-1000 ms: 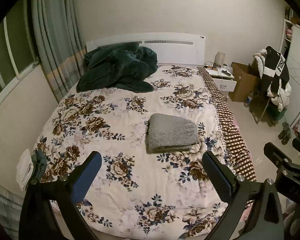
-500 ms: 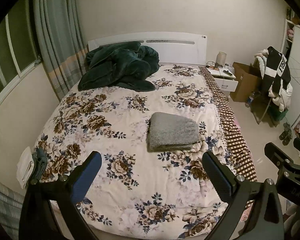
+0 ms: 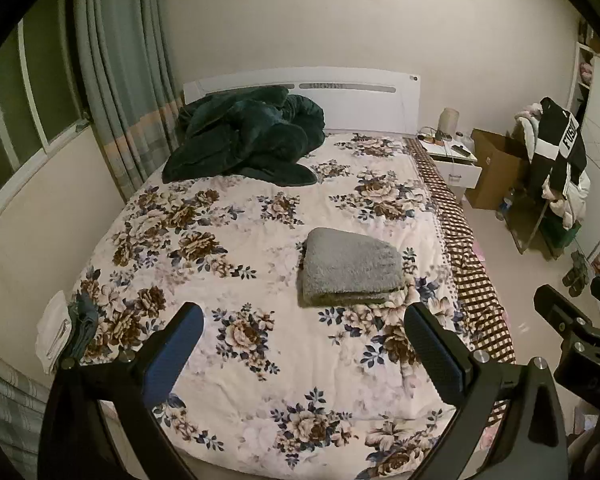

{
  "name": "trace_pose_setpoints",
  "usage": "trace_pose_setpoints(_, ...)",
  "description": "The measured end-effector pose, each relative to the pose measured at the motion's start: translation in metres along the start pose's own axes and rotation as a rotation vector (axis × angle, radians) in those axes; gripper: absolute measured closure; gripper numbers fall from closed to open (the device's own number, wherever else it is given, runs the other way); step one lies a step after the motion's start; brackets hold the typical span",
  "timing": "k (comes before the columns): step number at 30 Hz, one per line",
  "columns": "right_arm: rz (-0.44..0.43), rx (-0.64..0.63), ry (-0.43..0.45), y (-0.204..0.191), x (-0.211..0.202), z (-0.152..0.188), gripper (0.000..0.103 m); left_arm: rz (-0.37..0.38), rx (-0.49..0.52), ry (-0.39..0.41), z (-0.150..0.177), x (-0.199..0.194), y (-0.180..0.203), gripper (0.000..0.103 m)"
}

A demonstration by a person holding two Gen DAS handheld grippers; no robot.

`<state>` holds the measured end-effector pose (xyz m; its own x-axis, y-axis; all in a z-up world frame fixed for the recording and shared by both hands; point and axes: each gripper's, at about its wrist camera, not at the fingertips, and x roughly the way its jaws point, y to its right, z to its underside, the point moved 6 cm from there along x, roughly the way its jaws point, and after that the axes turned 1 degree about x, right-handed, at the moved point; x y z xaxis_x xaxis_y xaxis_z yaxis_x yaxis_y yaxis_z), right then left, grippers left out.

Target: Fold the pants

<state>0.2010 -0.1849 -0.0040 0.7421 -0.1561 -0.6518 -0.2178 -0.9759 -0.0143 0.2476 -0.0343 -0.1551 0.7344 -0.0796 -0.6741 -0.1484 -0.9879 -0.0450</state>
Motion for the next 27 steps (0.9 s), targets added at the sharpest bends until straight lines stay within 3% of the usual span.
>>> trace_pose_setpoints(27, -0.018, 0.006, 0.006, 0.002, 0.002, -0.004, 0.000, -0.019, -0.002, 0.022, -0.011, -0.014, 0.011, 0.000)
